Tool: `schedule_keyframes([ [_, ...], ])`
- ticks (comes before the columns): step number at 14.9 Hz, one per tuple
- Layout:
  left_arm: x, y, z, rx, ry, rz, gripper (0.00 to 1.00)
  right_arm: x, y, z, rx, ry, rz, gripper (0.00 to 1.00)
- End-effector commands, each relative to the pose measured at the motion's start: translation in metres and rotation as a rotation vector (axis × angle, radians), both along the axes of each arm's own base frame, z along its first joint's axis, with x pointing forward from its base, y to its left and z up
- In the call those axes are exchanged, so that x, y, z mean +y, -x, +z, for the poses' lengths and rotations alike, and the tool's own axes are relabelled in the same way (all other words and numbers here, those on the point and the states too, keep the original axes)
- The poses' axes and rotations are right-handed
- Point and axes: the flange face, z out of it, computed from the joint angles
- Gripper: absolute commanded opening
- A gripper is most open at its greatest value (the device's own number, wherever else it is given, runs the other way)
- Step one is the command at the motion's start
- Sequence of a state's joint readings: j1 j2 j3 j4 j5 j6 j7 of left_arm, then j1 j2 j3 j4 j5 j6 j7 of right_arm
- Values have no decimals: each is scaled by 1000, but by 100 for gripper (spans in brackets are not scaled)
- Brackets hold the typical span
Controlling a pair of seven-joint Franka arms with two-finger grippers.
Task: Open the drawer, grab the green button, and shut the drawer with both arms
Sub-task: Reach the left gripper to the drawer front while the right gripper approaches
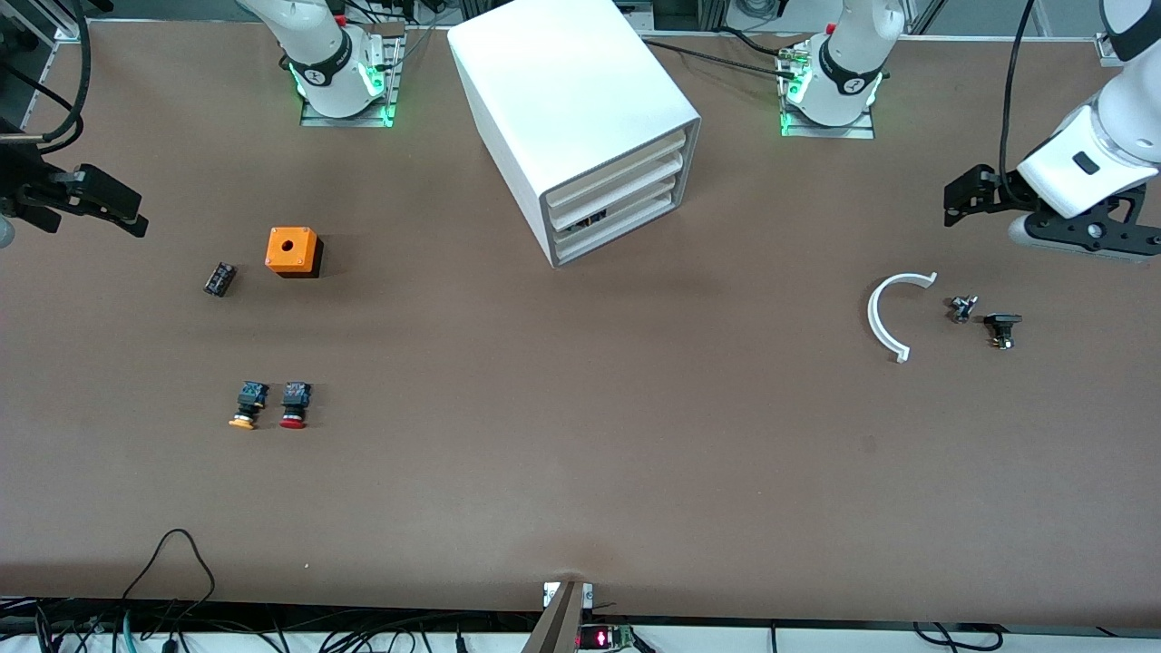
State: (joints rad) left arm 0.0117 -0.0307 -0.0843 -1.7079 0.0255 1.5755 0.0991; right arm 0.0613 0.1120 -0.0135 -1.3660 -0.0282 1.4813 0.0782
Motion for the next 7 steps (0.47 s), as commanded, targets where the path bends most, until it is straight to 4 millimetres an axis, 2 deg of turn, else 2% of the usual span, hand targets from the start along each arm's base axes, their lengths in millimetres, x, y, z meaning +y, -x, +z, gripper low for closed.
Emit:
schedule_keyframes([
  [1, -11, 4, 8, 45, 36, -7, 100, 8, 2, -10, 40, 26, 18, 100],
  [5, -41, 11, 6, 88, 113, -41, 100, 8, 1, -60, 147, 39, 14, 100],
  [7, -68, 20, -4, 161, 157, -88, 100, 9, -7, -78, 163, 38, 26, 100],
])
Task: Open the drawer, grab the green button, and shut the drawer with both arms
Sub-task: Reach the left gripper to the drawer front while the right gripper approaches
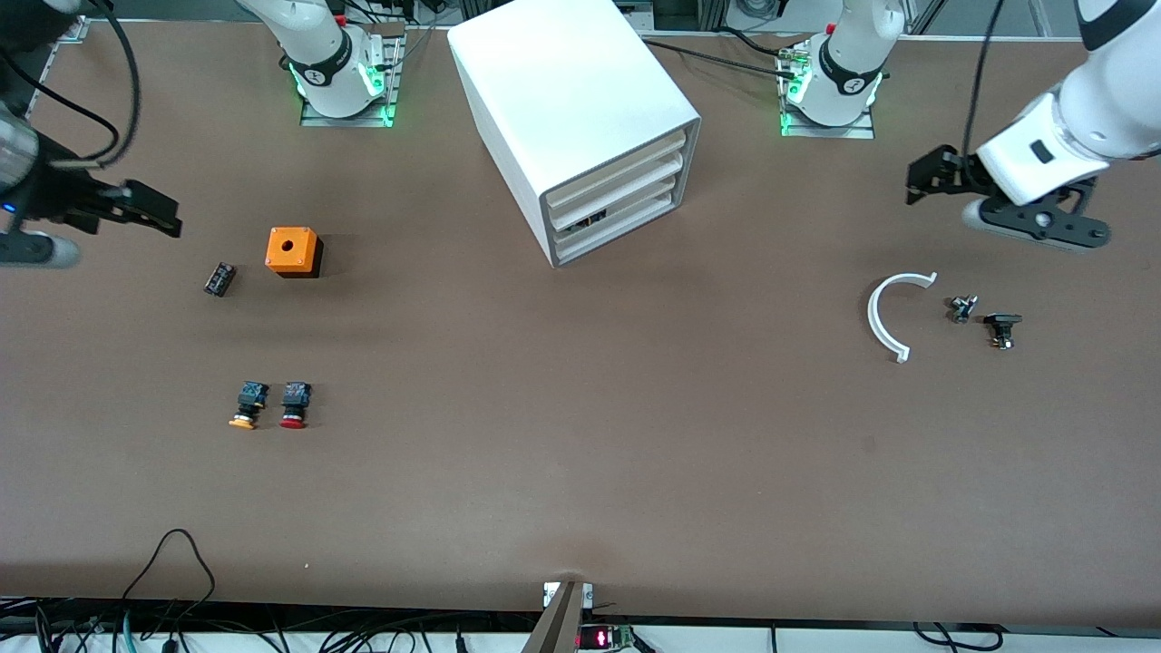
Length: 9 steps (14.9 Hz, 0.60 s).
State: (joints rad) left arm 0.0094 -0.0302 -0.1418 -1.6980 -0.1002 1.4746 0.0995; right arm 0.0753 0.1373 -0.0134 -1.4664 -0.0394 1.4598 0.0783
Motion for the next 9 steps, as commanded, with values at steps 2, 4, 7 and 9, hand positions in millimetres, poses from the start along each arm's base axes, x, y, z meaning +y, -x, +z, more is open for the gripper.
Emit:
schedule_keyframes([
  [2, -46, 4, -19, 123, 99, -92, 100, 8, -17, -34, 15, 18, 20, 100],
  [4, -62, -2, -43, 186, 186, -105, 100, 7, -31, -61, 30, 18, 16, 100],
  [7, -79, -18, -89, 284, 356, -106, 100, 5, -49, -92, 27, 13, 7, 100],
  [9, -91, -27, -126, 339, 472, -138, 100, 8, -59, -108, 11, 13, 8, 100],
])
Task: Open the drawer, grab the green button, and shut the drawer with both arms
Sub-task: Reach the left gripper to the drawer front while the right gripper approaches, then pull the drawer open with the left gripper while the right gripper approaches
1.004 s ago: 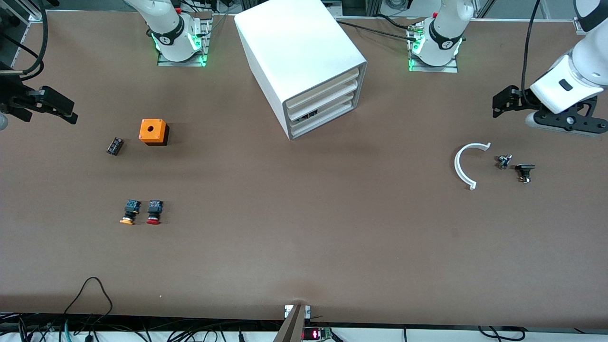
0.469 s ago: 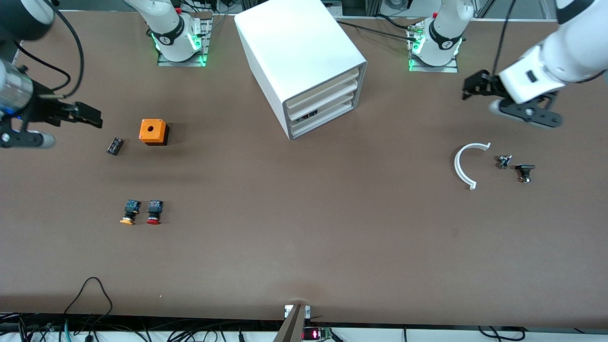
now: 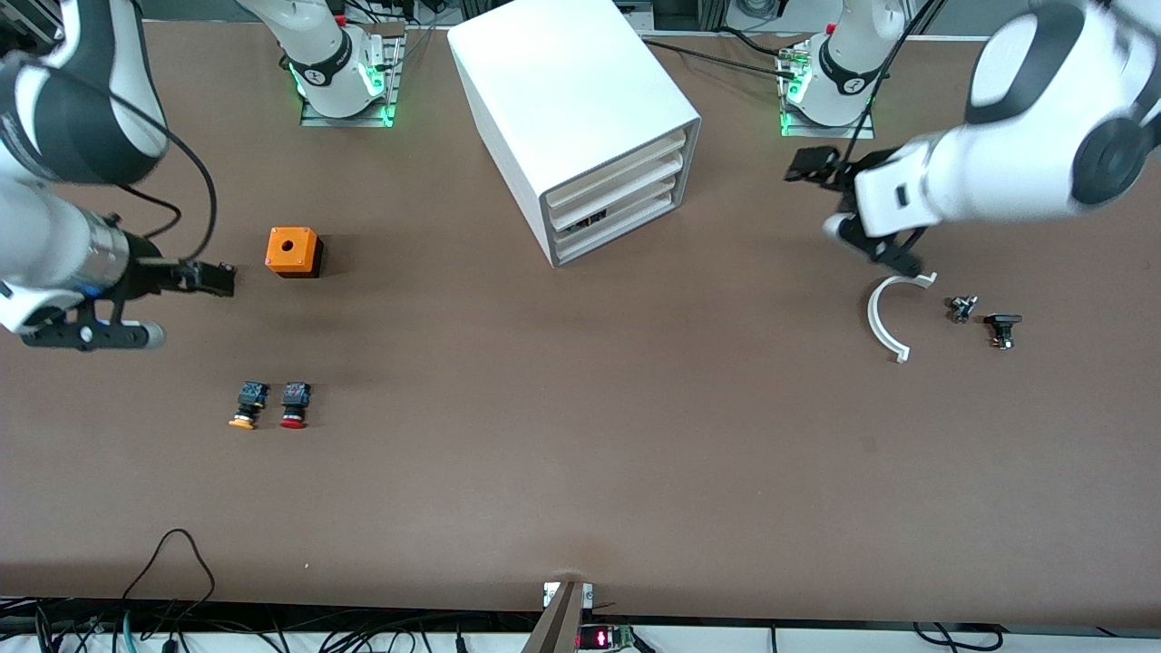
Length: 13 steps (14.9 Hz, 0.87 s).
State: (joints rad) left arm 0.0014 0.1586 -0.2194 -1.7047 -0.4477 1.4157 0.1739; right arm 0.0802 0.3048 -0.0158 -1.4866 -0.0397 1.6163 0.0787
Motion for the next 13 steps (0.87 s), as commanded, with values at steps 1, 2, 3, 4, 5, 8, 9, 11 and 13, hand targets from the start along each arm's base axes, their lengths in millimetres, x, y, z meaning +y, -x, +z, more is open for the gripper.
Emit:
schedule_keyframes([
  [1, -12, -18, -45, 55, 142, -22, 100, 5, -11, -13, -24, 7, 3, 100],
  [2, -15, -23, -60, 62, 187, -13, 100, 6, -14, -17, -29, 6, 5, 100],
  [3, -21, -25, -77, 58, 251, -10, 100, 11, -14, -17, -32, 4, 12, 100],
  [4, -23, -24, -94, 37, 306, -2, 100, 23, -13, -15, -35, 4, 31, 100],
  [5, -25, -20, -114, 6, 349, 1, 100, 36, -12, -15, -36, 3, 49, 100],
  [8, -44, 2, -166, -88, 475, 5, 99, 78, -6, -12, -44, -1, 110, 100],
  [9, -51, 14, -182, -88, 512, 36, 99, 89, -4, -11, -45, -2, 128, 100],
  [11, -61, 39, -214, -69, 594, 92, 97, 108, 0, -10, -47, -6, 155, 100],
  [13, -69, 60, -255, -47, 688, 89, 88, 126, 4, -7, -53, -5, 175, 100],
])
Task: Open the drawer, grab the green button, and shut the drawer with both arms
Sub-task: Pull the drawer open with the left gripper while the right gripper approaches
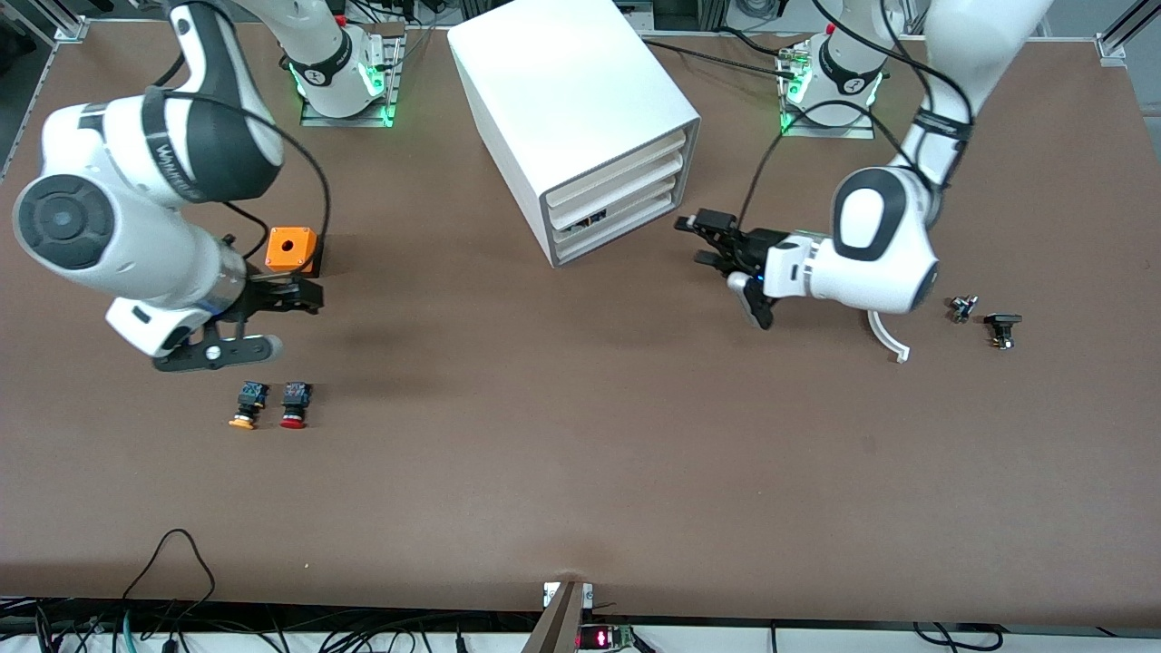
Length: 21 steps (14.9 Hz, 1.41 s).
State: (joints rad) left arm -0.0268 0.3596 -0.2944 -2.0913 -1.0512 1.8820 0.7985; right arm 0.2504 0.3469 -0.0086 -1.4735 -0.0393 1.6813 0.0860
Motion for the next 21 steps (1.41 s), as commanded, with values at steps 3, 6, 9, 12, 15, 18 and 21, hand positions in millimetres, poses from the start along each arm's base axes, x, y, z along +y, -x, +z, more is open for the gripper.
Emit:
schedule_keyframes([
  [3, -6, 45, -75, 31, 172, 57, 81, 38, 10, 9, -22, 10, -32, 100],
  [6, -22, 69, -106, 43, 240, 92, 74, 64, 19, 8, -24, 14, -33, 100],
  [9, -27, 82, -122, 44, 247, 70, 46, 93, 29, 7, -34, 27, -89, 100],
  [12, -39, 100, -130, 73, 252, 79, 46, 126, 40, 5, -60, 32, -141, 100],
  [15, -42, 107, -135, 91, 253, 87, 46, 158, 46, -1, -89, 34, -241, 100],
  [18, -49, 118, -138, 108, 254, 87, 45, 193, 53, -8, -108, 46, -381, 100],
  [21, -53, 120, -139, 105, 258, 83, 18, 219, 61, -10, -117, 40, -520, 100],
])
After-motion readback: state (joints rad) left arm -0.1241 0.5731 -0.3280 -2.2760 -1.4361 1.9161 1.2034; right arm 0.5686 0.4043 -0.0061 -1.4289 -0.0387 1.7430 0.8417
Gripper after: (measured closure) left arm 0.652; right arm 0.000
